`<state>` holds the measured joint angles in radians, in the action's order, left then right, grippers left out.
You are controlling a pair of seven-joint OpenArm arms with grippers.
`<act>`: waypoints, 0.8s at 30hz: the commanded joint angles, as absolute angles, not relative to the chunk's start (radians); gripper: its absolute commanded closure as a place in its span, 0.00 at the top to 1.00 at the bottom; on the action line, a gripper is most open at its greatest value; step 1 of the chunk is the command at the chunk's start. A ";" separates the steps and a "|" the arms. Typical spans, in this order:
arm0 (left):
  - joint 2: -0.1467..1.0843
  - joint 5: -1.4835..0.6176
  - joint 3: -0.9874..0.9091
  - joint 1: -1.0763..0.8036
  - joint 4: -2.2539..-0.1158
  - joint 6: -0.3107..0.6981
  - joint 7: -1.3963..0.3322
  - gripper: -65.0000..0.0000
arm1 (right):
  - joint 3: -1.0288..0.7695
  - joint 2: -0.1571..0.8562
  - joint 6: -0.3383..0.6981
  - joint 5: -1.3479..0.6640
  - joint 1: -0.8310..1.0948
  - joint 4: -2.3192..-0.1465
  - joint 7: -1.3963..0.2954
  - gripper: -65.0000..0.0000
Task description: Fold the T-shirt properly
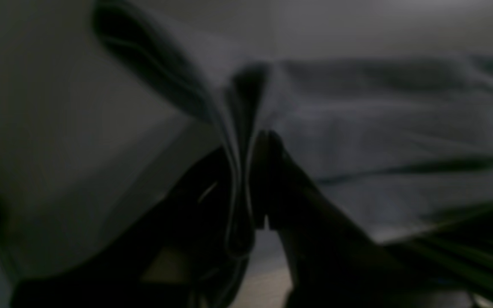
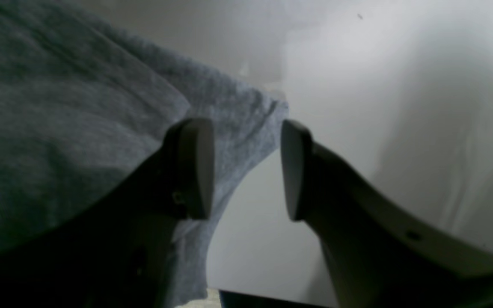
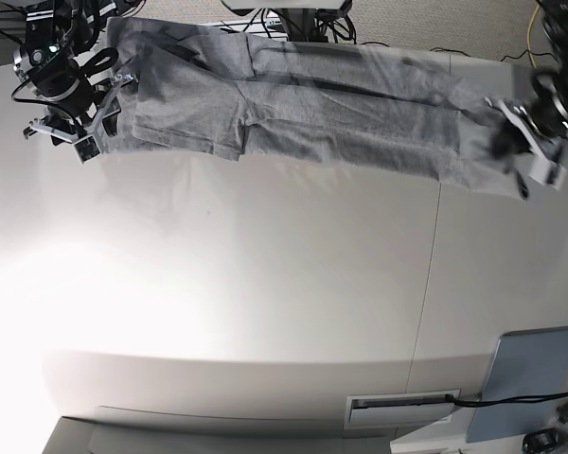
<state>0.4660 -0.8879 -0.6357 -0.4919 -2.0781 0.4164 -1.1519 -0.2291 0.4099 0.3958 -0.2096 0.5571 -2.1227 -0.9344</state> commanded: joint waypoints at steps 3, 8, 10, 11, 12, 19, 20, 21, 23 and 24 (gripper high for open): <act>0.415 -0.995 -0.644 -0.558 -2.191 0.414 -1.145 0.00 | -0.237 0.424 0.391 -0.208 0.556 -2.140 -0.915 0.39; 0.325 -1.128 -0.642 -0.596 -2.255 0.416 -1.146 0.00 | -0.237 0.424 0.389 -0.209 0.551 -2.140 -0.913 0.39; 0.301 -1.146 -0.616 -0.596 -2.255 0.419 -1.148 0.00 | -0.237 0.424 0.384 -0.209 0.551 -2.140 -0.912 0.39; 0.294 -1.142 -0.588 -0.596 -2.255 0.418 -1.149 0.00 | -0.237 0.424 0.384 -0.209 0.551 -2.140 -0.912 0.39; 0.287 -1.135 -0.551 -0.596 -2.255 0.418 -1.150 0.00 | -0.237 0.424 0.384 -0.209 0.551 -2.140 -0.912 0.39; 0.277 -0.892 -0.226 -0.573 -2.254 0.336 -1.076 0.00 | -0.237 0.424 0.384 -0.208 0.551 -2.140 -0.916 0.39; 0.277 -0.849 -0.189 -0.562 -2.254 0.315 -1.075 0.00 | -0.237 0.424 0.384 -0.208 0.551 -2.140 -0.918 0.39; 0.277 -0.815 -0.155 -0.553 -2.254 0.300 -1.073 0.00 | -0.237 0.424 0.384 -0.208 0.551 -2.140 -0.917 0.39; 0.277 -0.761 -0.093 -0.546 -2.251 0.267 -1.048 0.00 | -0.237 0.424 0.384 -0.209 0.551 -2.140 -0.917 0.39; 0.277 -0.736 -0.065 -0.546 -2.249 0.250 -1.026 0.00 | -0.237 0.424 0.384 -0.209 0.551 -2.140 -0.917 0.39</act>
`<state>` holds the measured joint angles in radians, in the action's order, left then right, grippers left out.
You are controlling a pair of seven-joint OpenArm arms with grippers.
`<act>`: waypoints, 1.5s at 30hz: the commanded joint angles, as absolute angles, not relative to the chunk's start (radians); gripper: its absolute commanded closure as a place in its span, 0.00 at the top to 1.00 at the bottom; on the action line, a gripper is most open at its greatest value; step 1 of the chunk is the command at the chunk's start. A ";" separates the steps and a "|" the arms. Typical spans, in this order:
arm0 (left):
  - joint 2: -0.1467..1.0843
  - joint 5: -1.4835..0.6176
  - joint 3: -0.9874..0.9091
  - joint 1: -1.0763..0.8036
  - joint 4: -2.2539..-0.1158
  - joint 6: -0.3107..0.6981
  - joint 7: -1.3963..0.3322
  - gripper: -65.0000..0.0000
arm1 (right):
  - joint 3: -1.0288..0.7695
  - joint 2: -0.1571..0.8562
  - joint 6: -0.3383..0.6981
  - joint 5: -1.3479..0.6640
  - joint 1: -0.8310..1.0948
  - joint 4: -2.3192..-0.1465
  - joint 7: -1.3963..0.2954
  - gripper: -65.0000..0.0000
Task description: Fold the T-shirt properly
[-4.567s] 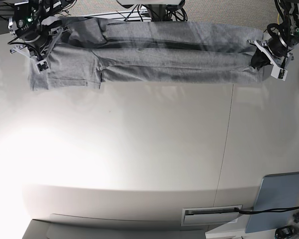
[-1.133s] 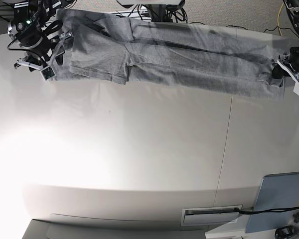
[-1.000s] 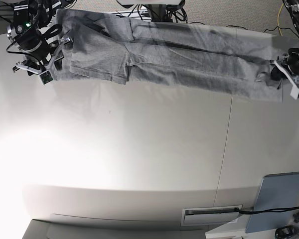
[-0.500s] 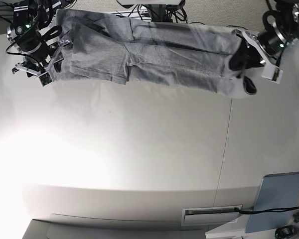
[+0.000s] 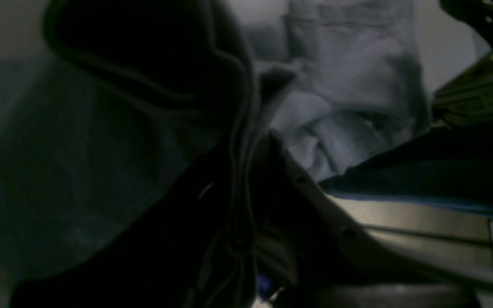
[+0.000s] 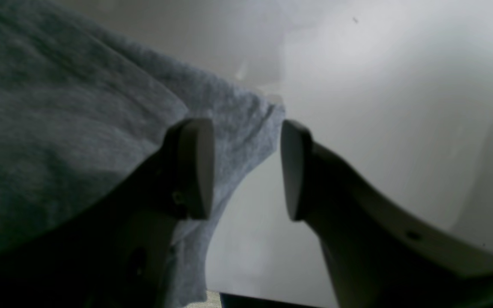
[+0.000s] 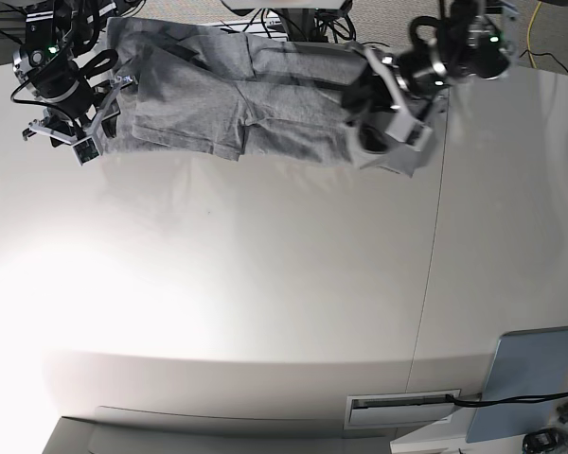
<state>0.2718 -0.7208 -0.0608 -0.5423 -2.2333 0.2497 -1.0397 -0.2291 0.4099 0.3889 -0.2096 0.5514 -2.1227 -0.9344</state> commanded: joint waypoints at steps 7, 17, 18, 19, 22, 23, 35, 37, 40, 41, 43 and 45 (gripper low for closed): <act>0.277 -0.635 0.073 -0.545 -2.202 0.199 -0.931 0.00 | -0.237 0.424 0.384 -0.209 0.551 -2.140 -0.919 0.39; 0.229 -0.635 0.089 -0.498 -2.189 0.215 -0.929 0.00 | -0.237 0.424 0.384 -0.209 0.551 -2.140 -0.926 0.39; 0.230 -0.636 0.089 -0.499 -2.189 0.232 -0.935 0.00 | -0.237 0.424 0.384 -0.209 0.551 -2.140 -0.931 0.39; 0.230 -0.635 0.089 -0.499 -2.189 0.237 -0.935 0.00 | -0.237 0.424 0.384 -0.208 0.551 -2.140 -0.936 0.39; 0.230 -0.641 0.089 -0.498 -2.189 0.237 -0.934 0.19 | -0.237 0.424 0.384 -0.208 0.551 -2.140 -0.935 0.39; 0.230 -0.644 0.089 -0.498 -2.189 0.238 -0.934 0.24 | -0.237 0.424 0.384 -0.208 0.551 -2.140 -0.935 0.39; 0.230 -0.698 0.089 -0.496 -2.189 0.342 -0.931 0.36 | -0.237 0.424 0.383 -0.218 0.551 -2.140 -0.931 0.39; 0.231 -0.652 0.089 -0.496 -2.189 0.342 -0.918 0.36 | -0.238 0.424 0.384 -0.261 0.552 -2.140 -0.931 0.39; 0.231 -0.577 0.088 -0.496 -2.189 0.342 -0.916 0.36 | -0.248 0.424 0.385 -0.310 0.569 -2.140 -0.935 0.39; 0.234 -0.555 0.088 -0.496 -2.189 0.342 -0.915 0.36 | -0.265 0.424 0.385 -0.323 0.582 -2.140 -0.936 0.39; 0.239 -0.521 0.088 -0.496 -2.189 0.342 -0.905 0.36 | -0.326 0.424 0.398 -0.370 0.620 -2.140 -0.934 0.39; 0.244 -0.487 0.088 -0.496 -2.189 0.342 -0.880 0.36 | -0.416 0.424 0.441 -0.443 0.664 -2.140 -0.933 0.39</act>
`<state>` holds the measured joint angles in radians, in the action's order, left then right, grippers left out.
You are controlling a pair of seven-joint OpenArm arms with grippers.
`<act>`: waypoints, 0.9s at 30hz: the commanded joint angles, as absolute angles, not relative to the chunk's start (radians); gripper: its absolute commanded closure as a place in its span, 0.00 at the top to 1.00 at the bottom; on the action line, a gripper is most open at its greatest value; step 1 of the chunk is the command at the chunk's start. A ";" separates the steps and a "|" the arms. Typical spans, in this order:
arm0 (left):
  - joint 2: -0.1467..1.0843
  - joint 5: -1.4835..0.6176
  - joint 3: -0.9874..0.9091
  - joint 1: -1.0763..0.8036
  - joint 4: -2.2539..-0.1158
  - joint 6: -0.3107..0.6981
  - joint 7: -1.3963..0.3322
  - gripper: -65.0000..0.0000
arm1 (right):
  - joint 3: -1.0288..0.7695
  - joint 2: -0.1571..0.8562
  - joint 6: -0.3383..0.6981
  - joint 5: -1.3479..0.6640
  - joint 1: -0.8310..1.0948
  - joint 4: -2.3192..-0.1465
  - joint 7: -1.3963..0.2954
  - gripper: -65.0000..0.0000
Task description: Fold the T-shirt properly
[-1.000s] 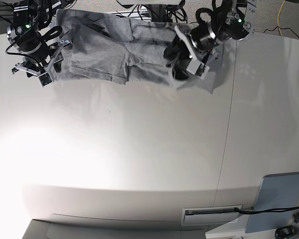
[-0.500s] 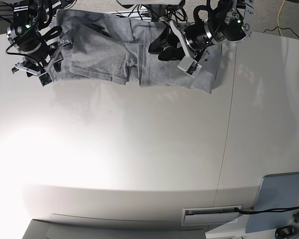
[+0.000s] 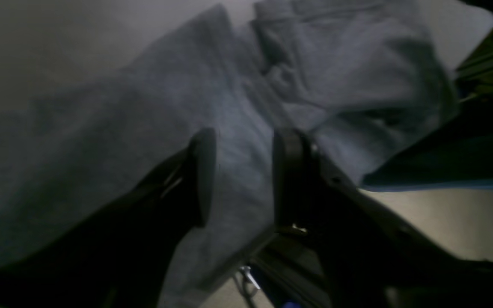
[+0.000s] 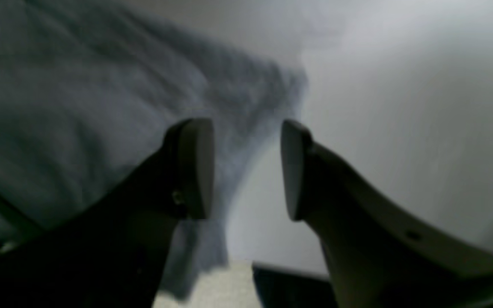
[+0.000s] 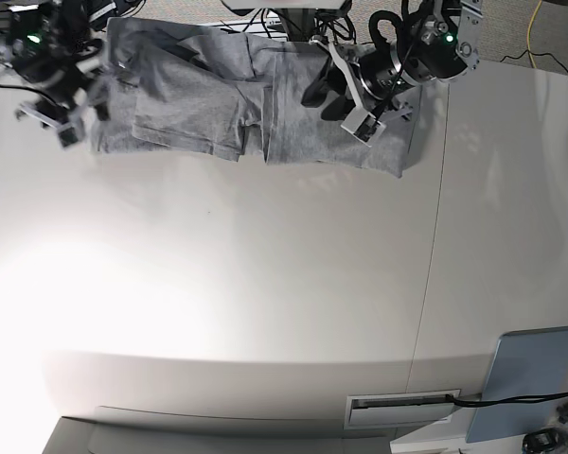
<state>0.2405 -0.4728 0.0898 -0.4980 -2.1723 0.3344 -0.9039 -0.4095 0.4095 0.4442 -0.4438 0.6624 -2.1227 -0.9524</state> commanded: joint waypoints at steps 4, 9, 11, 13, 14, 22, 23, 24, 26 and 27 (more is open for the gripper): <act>0.255 -0.433 0.088 -0.495 -2.189 0.341 -0.804 0.36 | -0.605 0.424 0.501 -0.587 0.730 -2.127 -0.943 0.39; 0.255 -0.422 0.089 -0.484 -2.189 0.341 -0.804 0.36 | -0.693 0.424 0.521 -0.666 0.736 -2.004 -0.968 0.40; 0.255 -0.422 0.089 -0.482 -2.189 0.341 -0.804 0.36 | -0.693 0.424 0.564 -0.669 0.736 -1.962 -0.969 0.40; 0.255 -0.422 0.089 -0.482 -2.189 0.341 -0.804 0.36 | -0.693 0.424 0.602 -0.698 0.736 -1.938 -0.982 0.40; 0.255 -0.422 0.089 -0.482 -2.189 0.341 -0.804 0.36 | -0.693 0.424 0.624 -0.728 0.736 -1.933 -0.996 0.42; 0.255 -0.422 0.089 -0.482 -2.189 0.341 -0.804 0.36 | -0.693 0.424 0.655 -0.831 0.736 -1.929 -1.018 0.57; 0.255 -0.422 0.089 -0.482 -2.189 0.341 -0.804 0.36 | -0.693 0.424 0.626 -0.844 0.736 -1.922 -1.025 0.57; 0.255 -0.422 0.089 -0.482 -2.189 0.341 -0.804 0.36 | -0.693 0.424 0.574 -0.871 0.734 -1.913 -1.045 0.57; 0.255 -0.422 0.089 -0.482 -2.189 0.341 -0.804 0.36 | -0.687 0.424 0.530 -0.932 0.723 -1.873 -1.092 0.57; 0.255 -0.422 0.089 -0.482 -2.189 0.341 -0.804 0.36 | -0.683 0.422 0.531 -0.955 0.713 -1.843 -1.111 0.57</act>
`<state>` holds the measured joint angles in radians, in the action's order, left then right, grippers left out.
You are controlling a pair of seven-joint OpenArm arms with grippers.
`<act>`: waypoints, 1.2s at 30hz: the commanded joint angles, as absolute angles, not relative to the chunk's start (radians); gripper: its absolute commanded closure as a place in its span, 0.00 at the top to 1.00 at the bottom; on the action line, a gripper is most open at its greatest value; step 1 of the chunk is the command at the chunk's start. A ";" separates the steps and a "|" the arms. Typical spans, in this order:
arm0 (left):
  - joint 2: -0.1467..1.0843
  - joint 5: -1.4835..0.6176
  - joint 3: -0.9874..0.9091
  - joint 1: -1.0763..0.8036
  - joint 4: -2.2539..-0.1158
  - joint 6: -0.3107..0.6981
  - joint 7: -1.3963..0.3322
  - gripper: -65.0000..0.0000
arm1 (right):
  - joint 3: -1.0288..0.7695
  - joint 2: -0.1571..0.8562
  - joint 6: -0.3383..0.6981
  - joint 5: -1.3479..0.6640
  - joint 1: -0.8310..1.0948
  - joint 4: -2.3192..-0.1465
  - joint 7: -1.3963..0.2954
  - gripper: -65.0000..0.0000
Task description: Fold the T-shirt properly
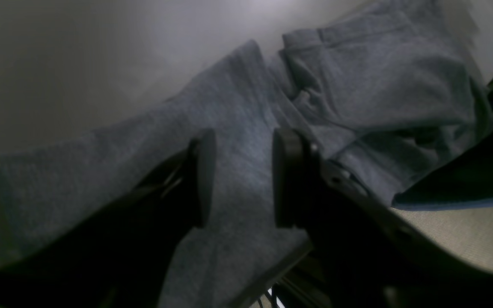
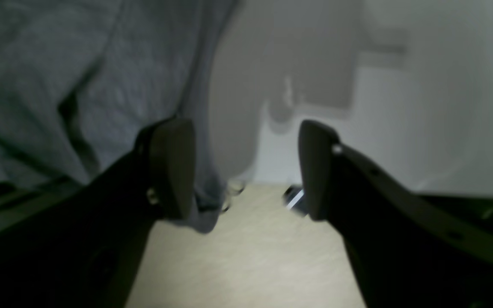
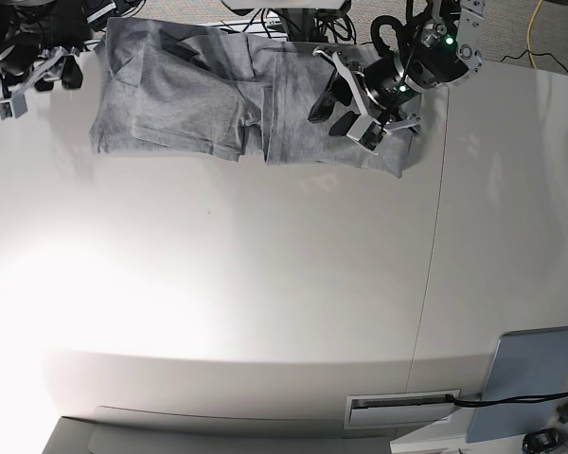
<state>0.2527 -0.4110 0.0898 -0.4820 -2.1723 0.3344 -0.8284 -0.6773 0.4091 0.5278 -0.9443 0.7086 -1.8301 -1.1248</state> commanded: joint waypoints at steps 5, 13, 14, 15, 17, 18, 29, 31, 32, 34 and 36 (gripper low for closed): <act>0.255 -0.422 0.089 -0.482 -2.189 0.341 -0.804 0.36 | -0.657 0.418 0.573 -1.111 0.636 -1.662 -1.182 0.57; 0.255 -0.422 0.089 -0.482 -2.189 0.341 -0.804 0.36 | -0.653 0.392 0.614 -1.171 0.509 -1.517 -1.299 0.57; 0.255 -0.422 0.089 -0.482 -2.189 0.341 -0.804 0.36 | -0.653 0.385 0.614 -1.171 0.495 -1.516 -1.312 0.57; 0.255 -0.422 0.089 -0.482 -2.189 0.341 -0.804 0.36 | -0.653 0.376 0.614 -1.171 0.484 -1.516 -1.325 0.57; 0.255 -0.422 0.089 -0.482 -2.189 0.341 -0.804 0.36 | -0.650 0.360 0.618 -1.171 0.459 -1.516 -1.346 0.57; 0.255 -0.422 0.089 -0.482 -2.189 0.341 -0.804 0.36 | -0.644 0.353 0.621 -1.171 0.450 -1.516 -1.356 0.57; 0.255 -0.422 0.089 -0.482 -2.189 0.341 -0.807 0.36 | -0.429 0.335 0.601 -1.170 0.432 -1.516 -1.346 0.57; 0.255 -0.422 0.089 -0.482 -2.189 0.341 -0.808 0.36 | -0.409 0.335 0.602 -1.168 0.432 -1.516 -1.328 0.56; 0.255 -0.422 0.089 -0.482 -2.189 0.341 -0.807 0.36 | -0.405 0.332 0.601 -1.160 0.432 -1.516 -1.322 0.53; 0.255 -0.422 0.089 -0.482 -2.189 0.341 -0.808 0.36 | -0.405 0.325 0.602 -1.145 0.432 -1.516 -1.302 0.39; 0.255 -0.422 0.089 -0.482 -2.189 0.341 -0.808 0.36 | -0.406 0.325 0.603 -1.126 0.432 -1.516 -1.277 0.20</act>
